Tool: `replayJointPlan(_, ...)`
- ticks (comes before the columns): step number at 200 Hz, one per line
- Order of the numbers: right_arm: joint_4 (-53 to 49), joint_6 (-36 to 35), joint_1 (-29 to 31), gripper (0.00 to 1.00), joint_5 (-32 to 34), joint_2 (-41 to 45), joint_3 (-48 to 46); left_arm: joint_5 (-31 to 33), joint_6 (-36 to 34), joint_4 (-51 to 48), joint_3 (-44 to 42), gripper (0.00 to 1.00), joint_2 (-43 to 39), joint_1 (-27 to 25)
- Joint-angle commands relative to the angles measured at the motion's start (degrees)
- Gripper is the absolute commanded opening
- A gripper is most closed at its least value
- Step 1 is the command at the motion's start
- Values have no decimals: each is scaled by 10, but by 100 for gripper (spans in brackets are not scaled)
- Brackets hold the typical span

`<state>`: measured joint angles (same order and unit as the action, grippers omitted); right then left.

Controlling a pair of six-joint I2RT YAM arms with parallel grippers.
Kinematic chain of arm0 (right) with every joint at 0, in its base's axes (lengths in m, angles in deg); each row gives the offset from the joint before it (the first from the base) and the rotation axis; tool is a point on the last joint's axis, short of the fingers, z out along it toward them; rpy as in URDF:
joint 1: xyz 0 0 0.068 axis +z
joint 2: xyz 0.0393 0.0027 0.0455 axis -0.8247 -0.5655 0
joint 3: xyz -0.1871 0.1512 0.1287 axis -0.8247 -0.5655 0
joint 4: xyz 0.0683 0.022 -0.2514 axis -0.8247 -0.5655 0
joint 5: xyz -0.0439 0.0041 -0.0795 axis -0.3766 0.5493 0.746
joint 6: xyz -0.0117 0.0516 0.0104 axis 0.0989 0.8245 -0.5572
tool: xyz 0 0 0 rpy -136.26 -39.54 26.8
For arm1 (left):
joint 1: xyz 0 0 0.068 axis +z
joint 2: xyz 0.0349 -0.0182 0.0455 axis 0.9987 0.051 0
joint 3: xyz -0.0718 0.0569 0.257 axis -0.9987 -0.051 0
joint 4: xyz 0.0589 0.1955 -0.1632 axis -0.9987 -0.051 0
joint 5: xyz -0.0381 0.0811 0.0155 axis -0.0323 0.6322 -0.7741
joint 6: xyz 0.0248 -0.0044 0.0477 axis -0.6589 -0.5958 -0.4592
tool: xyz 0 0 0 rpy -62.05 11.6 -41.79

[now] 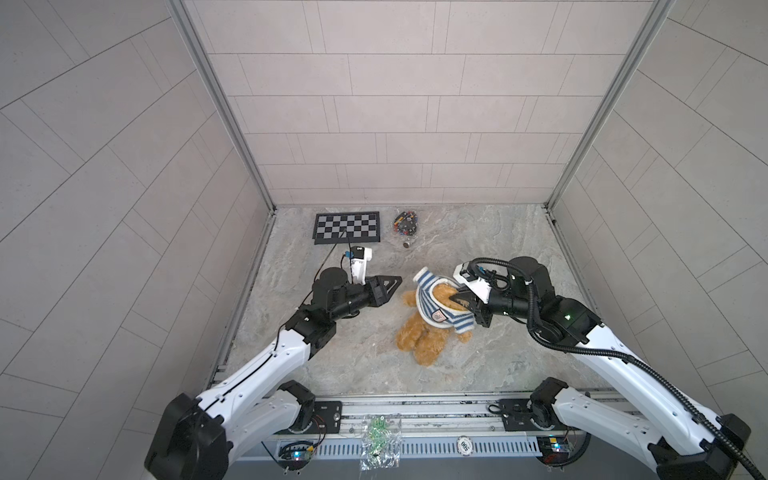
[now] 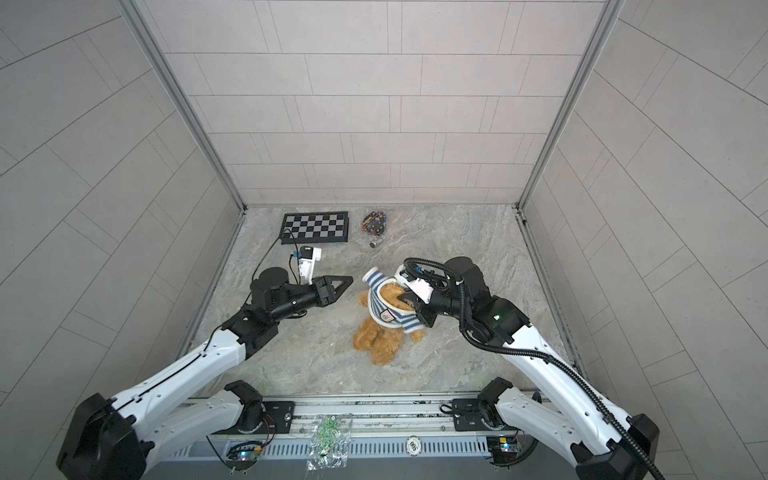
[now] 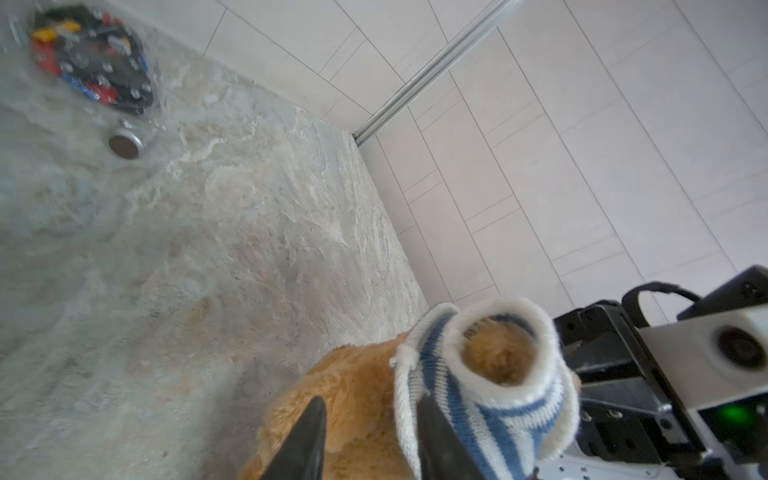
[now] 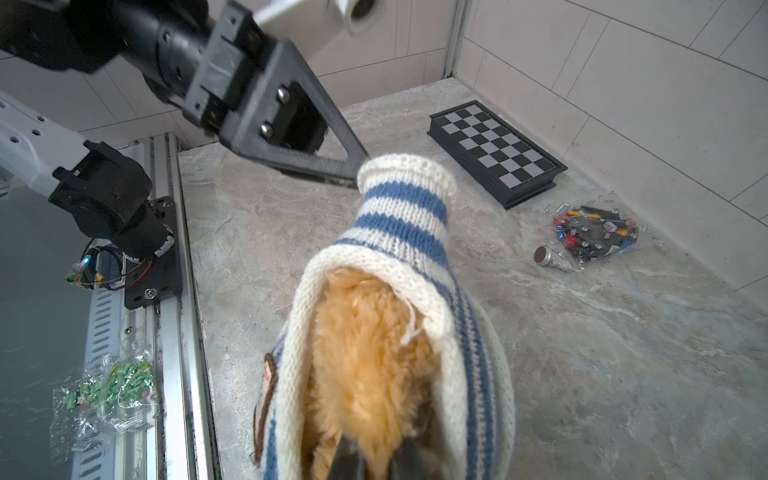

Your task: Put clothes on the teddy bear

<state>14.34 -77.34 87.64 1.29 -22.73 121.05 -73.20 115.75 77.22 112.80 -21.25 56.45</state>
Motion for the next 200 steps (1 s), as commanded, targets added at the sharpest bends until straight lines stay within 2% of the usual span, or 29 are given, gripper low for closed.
replayJointPlan(1, 8, -36, 0, 0, -19, 7, 17, -27, -111, -141, 71, 49, -24, -1)
replayJointPlan(15, 9, -41, 0, 0, -20, 5, 19, -47, -135, -190, 113, 55, -16, -9)
replayJointPlan(35, 11, -46, 1, 0, -23, 2, 18, -39, -164, -248, 165, 58, 6, -37)
replayJointPlan(93, -7, -63, 8, 0, -18, 0, 26, -28, -164, -260, 223, 51, 82, -78)
replayJointPlan(145, -21, -80, 12, 0, -4, -6, 29, -43, -149, -239, 239, 38, 117, -89)
replayJointPlan(200, -29, -90, 18, 0, 7, -7, 31, -38, -155, -245, 251, 6, 118, -89)
